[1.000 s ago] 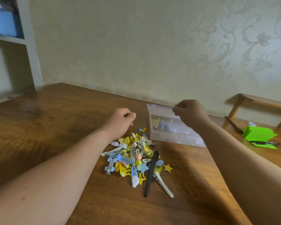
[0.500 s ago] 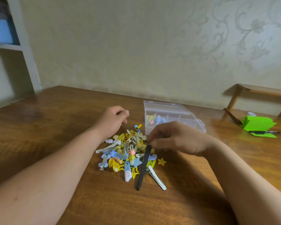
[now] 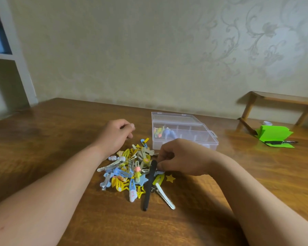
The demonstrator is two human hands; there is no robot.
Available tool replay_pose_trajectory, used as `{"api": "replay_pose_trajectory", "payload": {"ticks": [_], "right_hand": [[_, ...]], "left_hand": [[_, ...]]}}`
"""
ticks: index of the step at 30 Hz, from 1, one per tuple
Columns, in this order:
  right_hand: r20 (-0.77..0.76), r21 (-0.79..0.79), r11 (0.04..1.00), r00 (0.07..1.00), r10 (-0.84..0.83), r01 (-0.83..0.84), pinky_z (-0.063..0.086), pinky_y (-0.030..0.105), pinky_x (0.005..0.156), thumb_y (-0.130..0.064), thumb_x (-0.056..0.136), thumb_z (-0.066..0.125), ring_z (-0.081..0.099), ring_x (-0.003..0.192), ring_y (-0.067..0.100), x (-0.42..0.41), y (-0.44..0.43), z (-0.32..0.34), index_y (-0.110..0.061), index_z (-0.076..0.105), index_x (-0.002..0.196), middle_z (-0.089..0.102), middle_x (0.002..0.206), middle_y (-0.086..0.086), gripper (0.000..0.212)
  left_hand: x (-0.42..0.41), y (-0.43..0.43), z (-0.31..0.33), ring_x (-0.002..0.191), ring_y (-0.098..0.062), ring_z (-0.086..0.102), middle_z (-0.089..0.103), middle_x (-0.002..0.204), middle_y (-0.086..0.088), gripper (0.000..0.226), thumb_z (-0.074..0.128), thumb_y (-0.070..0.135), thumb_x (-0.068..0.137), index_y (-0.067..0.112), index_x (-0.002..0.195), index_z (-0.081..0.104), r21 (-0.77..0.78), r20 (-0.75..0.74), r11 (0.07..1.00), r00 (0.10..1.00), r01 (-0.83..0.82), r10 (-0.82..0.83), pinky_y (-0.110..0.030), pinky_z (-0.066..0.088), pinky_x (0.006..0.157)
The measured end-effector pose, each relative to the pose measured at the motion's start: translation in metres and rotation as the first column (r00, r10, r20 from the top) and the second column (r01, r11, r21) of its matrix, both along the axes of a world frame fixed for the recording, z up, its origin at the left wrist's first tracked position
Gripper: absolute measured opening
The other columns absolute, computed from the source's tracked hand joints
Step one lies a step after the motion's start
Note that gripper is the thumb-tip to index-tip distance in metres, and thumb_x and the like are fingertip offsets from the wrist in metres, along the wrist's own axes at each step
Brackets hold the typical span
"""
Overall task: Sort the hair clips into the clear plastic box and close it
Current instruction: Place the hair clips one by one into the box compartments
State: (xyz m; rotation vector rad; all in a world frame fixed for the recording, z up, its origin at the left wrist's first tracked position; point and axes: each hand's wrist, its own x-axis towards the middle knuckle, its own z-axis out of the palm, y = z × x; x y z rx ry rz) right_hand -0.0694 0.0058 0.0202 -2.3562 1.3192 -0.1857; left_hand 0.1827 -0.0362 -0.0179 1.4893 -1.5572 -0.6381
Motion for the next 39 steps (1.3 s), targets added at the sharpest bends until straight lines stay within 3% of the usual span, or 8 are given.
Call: {"api": "replay_pose_trajectory", "payload": {"ticks": [4, 9, 17, 20, 23, 31, 35, 39], "right_hand": [[0.030, -0.067, 0.997, 0.999, -0.034, 0.036, 0.052, 0.021, 0.073, -0.037, 0.095, 0.072, 0.066, 0.086, 0.007, -0.008, -0.003, 0.004, -0.032, 0.073, 0.098, 0.071, 0.094, -0.013, 0.005], [0.257, -0.088, 0.989, 0.962, -0.091, 0.117, 0.054, 0.024, 0.066, -0.021, 0.093, 0.074, 0.069, 0.077, 0.011, -0.023, -0.010, 0.007, -0.029, 0.070, 0.096, 0.072, 0.086, -0.006, 0.009], [0.643, -0.098, 0.896, 0.715, -0.275, 0.433, 0.064, 0.032, 0.074, -0.016, 0.099, 0.074, 0.077, 0.082, 0.014, -0.046, -0.049, 0.032, -0.017, 0.072, 0.109, 0.079, 0.091, 0.001, 0.010], [0.574, -0.156, 0.815, 0.722, -0.385, 0.558, 0.066, 0.045, 0.079, -0.014, 0.095, 0.076, 0.078, 0.081, 0.020, -0.055, -0.089, 0.041, -0.013, 0.071, 0.104, 0.078, 0.088, 0.005, 0.010], [0.447, -0.183, 0.822, 0.790, -0.419, 0.539, 0.066, 0.051, 0.081, -0.014, 0.096, 0.074, 0.078, 0.078, 0.017, -0.049, -0.115, 0.041, -0.013, 0.071, 0.101, 0.078, 0.085, 0.005, 0.006], [0.294, -0.199, 0.901, 0.900, -0.321, 0.386, 0.068, 0.042, 0.077, -0.014, 0.094, 0.075, 0.078, 0.072, 0.012, 0.006, -0.136, 0.030, -0.015, 0.077, 0.100, 0.079, 0.087, 0.002, 0.007], [0.241, -0.197, 0.905, 0.913, -0.329, 0.378, 0.061, 0.029, 0.058, -0.018, 0.092, 0.078, 0.079, 0.077, 0.019, 0.023, -0.137, 0.023, -0.021, 0.079, 0.095, 0.079, 0.089, 0.002, 0.004], [0.187, -0.218, 0.901, 0.922, -0.339, 0.375, 0.066, 0.040, 0.077, -0.026, 0.089, 0.081, 0.077, 0.081, 0.023, 0.026, -0.137, 0.012, -0.026, 0.075, 0.088, 0.078, 0.088, 0.000, 0.006]], "left_hand": [[0.000, 0.000, 0.000, 0.092, -0.019, 0.073, 0.078, 0.089, 0.004, 0.024, 0.058, 0.035, 0.109, 0.025, 0.101, 0.078, 0.006, -0.014, 1.000, 1.000, -0.003, 0.003, -0.053, 0.058, 0.101], [0.001, -0.002, -0.001, 0.096, -0.021, 0.072, 0.077, 0.092, 0.004, 0.025, 0.058, 0.036, 0.109, 0.024, 0.101, 0.078, 0.009, -0.017, 1.000, 1.000, 0.009, -0.009, -0.054, 0.057, 0.102], [0.001, -0.007, -0.004, 0.097, -0.023, 0.071, 0.077, 0.092, 0.003, 0.028, 0.057, 0.038, 0.109, 0.022, 0.099, 0.077, 0.015, -0.029, 1.000, 1.000, 0.012, -0.012, -0.052, 0.057, 0.101], [0.000, -0.008, -0.003, 0.096, -0.023, 0.071, 0.077, 0.091, 0.003, 0.029, 0.057, 0.039, 0.109, 0.022, 0.098, 0.077, 0.015, -0.023, 1.000, 1.000, 0.014, -0.013, -0.050, 0.058, 0.100], [-0.001, -0.008, -0.003, 0.095, -0.024, 0.072, 0.077, 0.090, 0.004, 0.028, 0.057, 0.039, 0.109, 0.023, 0.098, 0.077, 0.018, -0.014, 1.000, 1.000, 0.008, -0.008, -0.049, 0.058, 0.097], [-0.002, -0.009, -0.003, 0.095, -0.022, 0.071, 0.076, 0.090, 0.005, 0.030, 0.055, 0.039, 0.110, 0.020, 0.098, 0.075, 0.023, 0.008, 1.000, 1.000, 0.000, 0.000, -0.035, 0.052, 0.082], [-0.001, -0.009, -0.002, 0.095, -0.020, 0.070, 0.076, 0.091, 0.006, 0.030, 0.055, 0.040, 0.110, 0.021, 0.099, 0.075, 0.025, 0.003, 1.000, 1.000, -0.002, 0.001, -0.033, 0.051, 0.081], [-0.001, -0.009, -0.001, 0.094, -0.021, 0.071, 0.076, 0.091, 0.006, 0.031, 0.054, 0.040, 0.110, 0.020, 0.099, 0.076, 0.025, 0.013, 1.000, 1.000, -0.001, 0.001, -0.039, 0.055, 0.088]]}}
